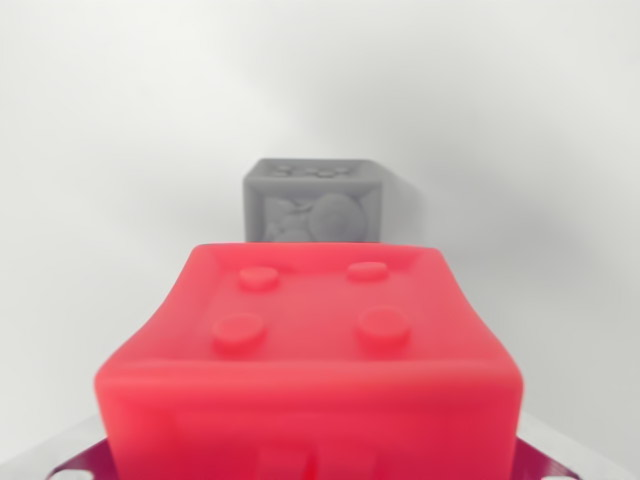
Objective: Destack cube
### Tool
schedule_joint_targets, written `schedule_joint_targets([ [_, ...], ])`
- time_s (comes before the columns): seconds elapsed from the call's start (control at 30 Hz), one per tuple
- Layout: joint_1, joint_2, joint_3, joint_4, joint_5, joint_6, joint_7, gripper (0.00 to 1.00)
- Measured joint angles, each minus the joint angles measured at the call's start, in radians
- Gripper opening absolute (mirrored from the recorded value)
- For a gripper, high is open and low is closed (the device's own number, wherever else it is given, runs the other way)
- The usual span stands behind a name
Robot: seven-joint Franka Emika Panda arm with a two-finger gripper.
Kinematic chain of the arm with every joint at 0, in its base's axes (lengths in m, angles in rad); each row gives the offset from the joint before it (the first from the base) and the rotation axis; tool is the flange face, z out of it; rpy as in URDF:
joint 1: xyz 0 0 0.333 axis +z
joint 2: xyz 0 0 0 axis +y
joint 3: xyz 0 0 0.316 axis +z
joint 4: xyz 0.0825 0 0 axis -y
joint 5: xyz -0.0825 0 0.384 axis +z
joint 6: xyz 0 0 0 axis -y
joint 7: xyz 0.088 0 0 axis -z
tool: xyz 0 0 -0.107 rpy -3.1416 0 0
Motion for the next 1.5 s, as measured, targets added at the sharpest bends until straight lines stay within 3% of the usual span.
schedule_joint_targets([
  [1.5,-0.062,0.032,-0.096,-0.047,0.033,0.075,0.167,0.0],
])
